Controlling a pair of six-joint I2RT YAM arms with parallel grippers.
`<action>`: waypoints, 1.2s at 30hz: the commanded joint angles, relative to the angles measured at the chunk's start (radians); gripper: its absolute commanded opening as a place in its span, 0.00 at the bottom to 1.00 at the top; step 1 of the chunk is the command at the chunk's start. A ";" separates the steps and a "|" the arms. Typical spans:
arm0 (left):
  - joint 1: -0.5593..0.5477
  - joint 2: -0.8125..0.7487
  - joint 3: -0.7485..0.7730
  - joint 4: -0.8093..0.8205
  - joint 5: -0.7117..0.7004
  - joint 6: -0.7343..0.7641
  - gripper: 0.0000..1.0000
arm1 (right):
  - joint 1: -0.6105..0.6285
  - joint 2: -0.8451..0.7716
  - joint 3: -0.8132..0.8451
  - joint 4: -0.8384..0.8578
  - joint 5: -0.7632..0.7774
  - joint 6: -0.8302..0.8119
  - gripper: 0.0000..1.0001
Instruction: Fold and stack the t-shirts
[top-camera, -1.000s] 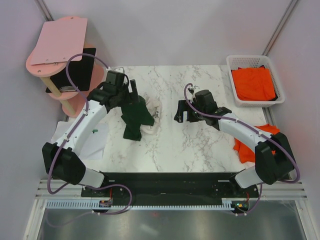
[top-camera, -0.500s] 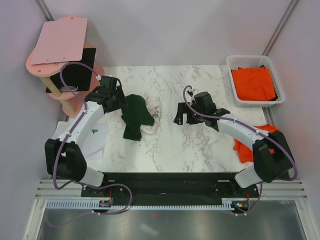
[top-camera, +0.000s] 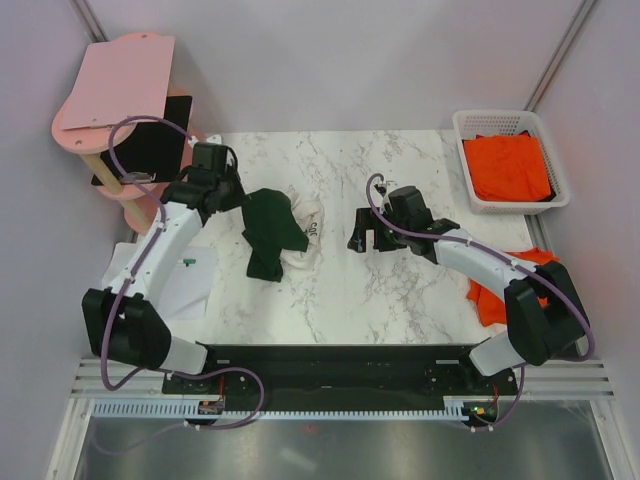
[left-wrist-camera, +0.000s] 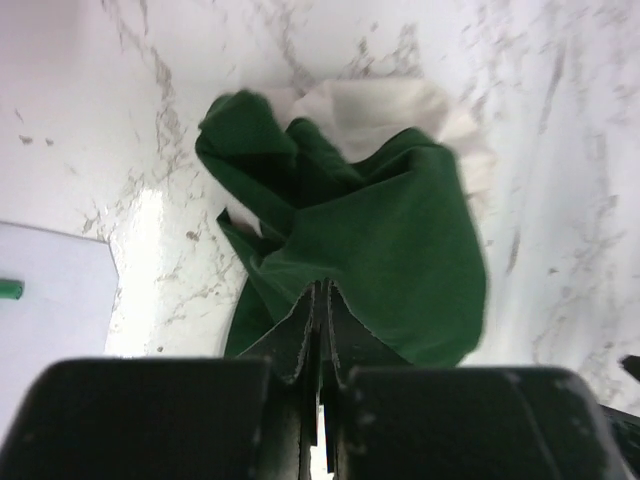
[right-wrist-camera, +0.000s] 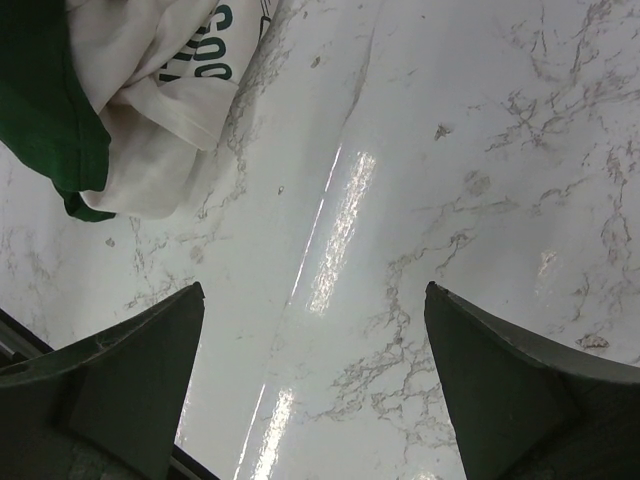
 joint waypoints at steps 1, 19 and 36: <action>-0.001 -0.078 0.166 0.000 0.028 0.057 0.02 | -0.001 -0.008 -0.012 0.038 -0.011 0.015 0.98; -0.001 0.051 0.124 -0.062 -0.032 0.047 0.80 | -0.001 -0.028 -0.034 0.032 -0.009 0.012 0.98; -0.001 0.116 0.010 0.081 0.032 0.027 0.68 | -0.001 -0.031 -0.058 0.036 -0.012 0.013 0.98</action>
